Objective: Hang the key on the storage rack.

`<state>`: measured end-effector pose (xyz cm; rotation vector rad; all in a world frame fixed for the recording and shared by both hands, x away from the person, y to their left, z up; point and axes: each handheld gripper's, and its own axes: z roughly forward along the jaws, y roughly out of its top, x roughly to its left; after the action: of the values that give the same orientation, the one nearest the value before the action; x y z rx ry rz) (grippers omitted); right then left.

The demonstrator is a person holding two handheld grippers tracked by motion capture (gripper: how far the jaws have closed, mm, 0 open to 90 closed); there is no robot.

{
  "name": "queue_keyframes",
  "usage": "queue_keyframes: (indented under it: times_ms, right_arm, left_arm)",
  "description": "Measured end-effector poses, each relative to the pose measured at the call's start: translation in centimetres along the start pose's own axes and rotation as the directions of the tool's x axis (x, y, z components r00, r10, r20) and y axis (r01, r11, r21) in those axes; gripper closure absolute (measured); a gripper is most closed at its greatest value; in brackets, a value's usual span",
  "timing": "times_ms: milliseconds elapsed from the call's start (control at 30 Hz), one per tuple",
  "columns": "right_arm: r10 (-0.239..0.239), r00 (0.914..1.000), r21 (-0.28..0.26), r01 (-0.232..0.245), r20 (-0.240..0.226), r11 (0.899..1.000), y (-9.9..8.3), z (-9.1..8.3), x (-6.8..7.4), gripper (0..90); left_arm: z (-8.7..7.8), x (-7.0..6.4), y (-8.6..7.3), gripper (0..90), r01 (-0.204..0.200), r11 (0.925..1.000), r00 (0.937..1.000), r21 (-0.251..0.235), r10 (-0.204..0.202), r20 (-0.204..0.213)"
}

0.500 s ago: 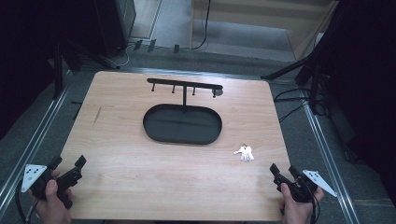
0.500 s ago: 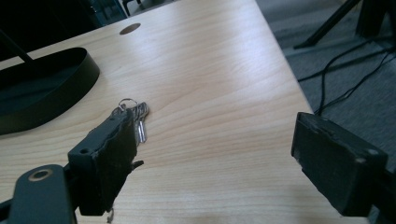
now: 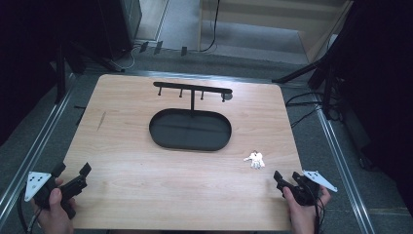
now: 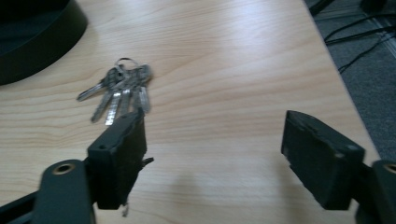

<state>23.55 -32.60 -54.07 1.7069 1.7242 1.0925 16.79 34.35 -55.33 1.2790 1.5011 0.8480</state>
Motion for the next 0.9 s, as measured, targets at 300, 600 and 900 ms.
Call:
queue_keyframes:
  times_ms: [300,600,900]
  right_arm:
    - [-0.115,0.993,0.165,0.11,0.024,0.98,5.8,1.7,4.2,24.1]
    - [-0.154,0.9843,0.438,0.101,0.086,0.893,9.8,5.6,7.8,21.7]
    - [-0.117,0.9739,0.669,-0.045,0.195,0.742,11.8,9.2,9.4,16.3]
  left_arm:
    - [0.1,0.0,0.0,12.6,0.0,1.0,1.0,0.006,0.0,0.002]
    - [0.1,0.0,0.1,12.9,-0.002,0.9999,1.0,0.012,0.002,-0.001]
    - [0.1,0.0,0.1,12.9,0.0,0.9999,1.0,0.016,0.0,0.001]
